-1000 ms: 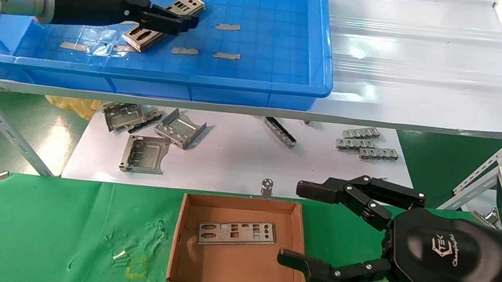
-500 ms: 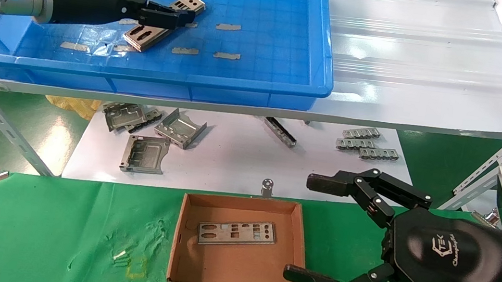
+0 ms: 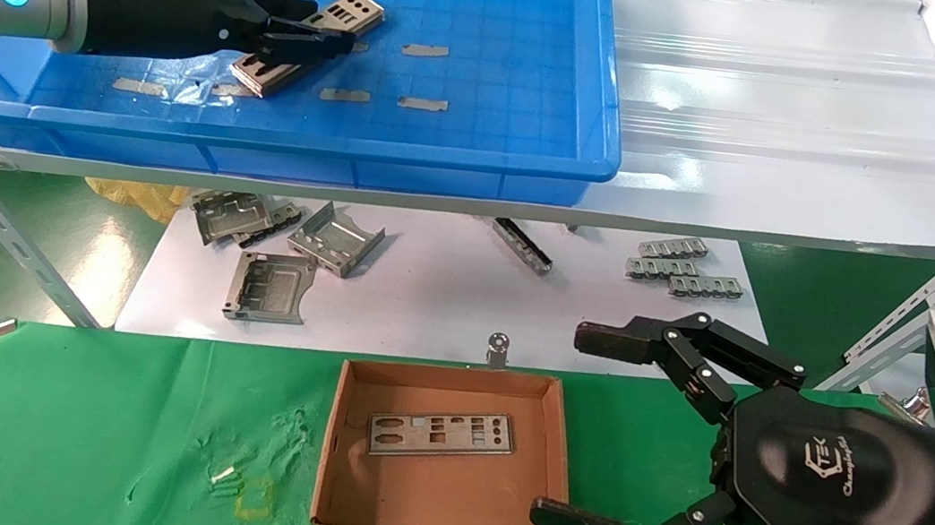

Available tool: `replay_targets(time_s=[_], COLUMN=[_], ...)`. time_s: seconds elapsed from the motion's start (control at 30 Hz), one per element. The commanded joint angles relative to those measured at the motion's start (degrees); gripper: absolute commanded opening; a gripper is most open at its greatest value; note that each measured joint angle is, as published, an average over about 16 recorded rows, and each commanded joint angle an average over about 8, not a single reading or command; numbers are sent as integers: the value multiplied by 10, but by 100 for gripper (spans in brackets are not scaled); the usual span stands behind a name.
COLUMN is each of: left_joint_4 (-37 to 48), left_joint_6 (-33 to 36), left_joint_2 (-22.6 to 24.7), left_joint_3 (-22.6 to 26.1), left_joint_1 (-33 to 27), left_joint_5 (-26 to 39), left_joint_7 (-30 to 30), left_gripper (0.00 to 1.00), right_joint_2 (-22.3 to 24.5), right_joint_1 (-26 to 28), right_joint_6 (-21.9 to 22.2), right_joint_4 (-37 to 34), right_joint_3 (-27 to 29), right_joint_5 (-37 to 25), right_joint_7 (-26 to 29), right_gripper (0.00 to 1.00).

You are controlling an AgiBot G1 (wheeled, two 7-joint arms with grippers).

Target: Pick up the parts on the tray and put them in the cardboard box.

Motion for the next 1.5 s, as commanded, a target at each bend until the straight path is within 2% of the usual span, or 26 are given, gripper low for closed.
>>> replay_targets(time_s=[0.03,0.7,1.47,1.5], left_joint_4=[-1,-5,2,3], left_joint_6=[-1,-23,-4,-4], left_joint_2=[-1,-4,-4,-4], left_joint_3=[0,-6,-1,-1], left_joint_1=[0,0,-4,-4], left_joint_5=[0,-8,-1,-1], left_joint_7=[1,20,5,4], left_gripper=[0,0,0,3], right_joint_2=[0,0,0,0], right_joint_1=[0,0,0,0], right_joint_6=[0,0,0,0], right_joint_4=[0,0,0,0], right_joint_3=[0,0,0,0], right_joint_5=[0,0,0,0], right_joint_7=[0,0,0,0], right_gripper=[100,100,100,100])
